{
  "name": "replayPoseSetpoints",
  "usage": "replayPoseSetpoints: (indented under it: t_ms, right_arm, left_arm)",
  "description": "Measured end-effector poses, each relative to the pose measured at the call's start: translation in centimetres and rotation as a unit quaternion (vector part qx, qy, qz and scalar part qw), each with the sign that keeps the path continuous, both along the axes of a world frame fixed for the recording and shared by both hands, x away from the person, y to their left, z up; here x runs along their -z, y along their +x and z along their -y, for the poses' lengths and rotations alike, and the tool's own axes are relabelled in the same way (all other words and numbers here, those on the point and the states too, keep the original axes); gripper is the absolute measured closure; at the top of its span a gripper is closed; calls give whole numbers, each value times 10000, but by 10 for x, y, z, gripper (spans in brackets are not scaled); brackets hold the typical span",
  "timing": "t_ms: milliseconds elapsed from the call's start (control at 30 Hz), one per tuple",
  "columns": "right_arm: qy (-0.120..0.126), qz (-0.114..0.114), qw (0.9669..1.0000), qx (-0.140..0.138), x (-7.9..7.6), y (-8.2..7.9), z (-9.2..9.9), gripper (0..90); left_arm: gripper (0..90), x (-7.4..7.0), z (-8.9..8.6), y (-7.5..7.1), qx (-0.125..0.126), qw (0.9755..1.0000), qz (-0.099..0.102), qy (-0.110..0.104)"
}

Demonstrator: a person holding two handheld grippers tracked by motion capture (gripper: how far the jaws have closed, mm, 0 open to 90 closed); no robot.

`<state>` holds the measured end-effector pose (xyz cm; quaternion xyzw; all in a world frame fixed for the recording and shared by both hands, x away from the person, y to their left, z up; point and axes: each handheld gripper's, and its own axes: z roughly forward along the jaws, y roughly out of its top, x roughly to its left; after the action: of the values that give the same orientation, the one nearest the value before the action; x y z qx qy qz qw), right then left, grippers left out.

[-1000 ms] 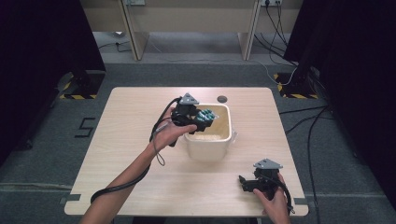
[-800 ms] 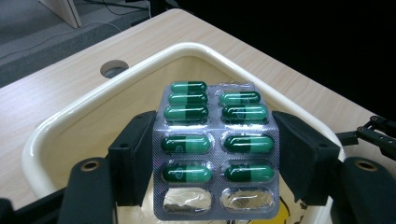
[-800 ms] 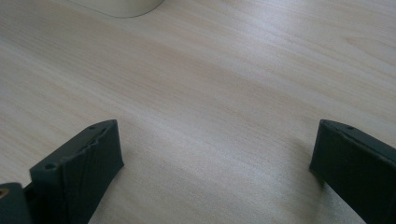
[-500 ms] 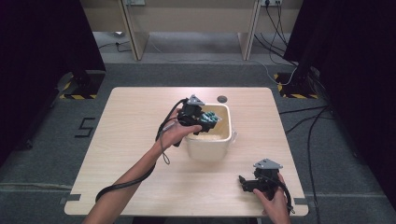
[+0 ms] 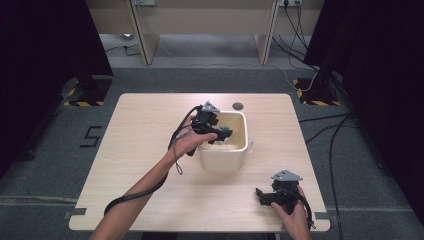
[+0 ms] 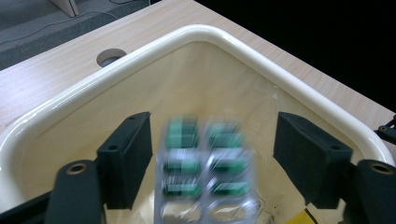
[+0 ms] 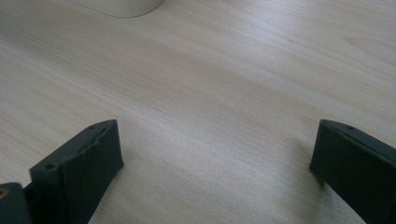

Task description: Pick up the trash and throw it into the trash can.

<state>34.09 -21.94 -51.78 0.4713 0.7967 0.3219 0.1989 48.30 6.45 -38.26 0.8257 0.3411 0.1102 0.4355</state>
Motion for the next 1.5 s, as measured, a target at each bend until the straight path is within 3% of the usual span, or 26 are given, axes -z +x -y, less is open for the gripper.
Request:
replayPoseSetpoints:
  t_ms: [667, 1200, 1500]
  right_arm:
    - [14, 3, 10000, -6, 0, 0, 0, 21]
    - [1, 11, 10000, -10, 0, 0, 0, 20]
    - [0, 12, 10000, -11, 0, 0, 0, 20]
  left_arm:
    - [151, -13, -15, -11, -19, 9999, 62, -120]
    - [151, -23, -58, -27, -156, 9990, 139, -398]
    - [151, -16, -83, -29, -373, 9981, 142, -463]
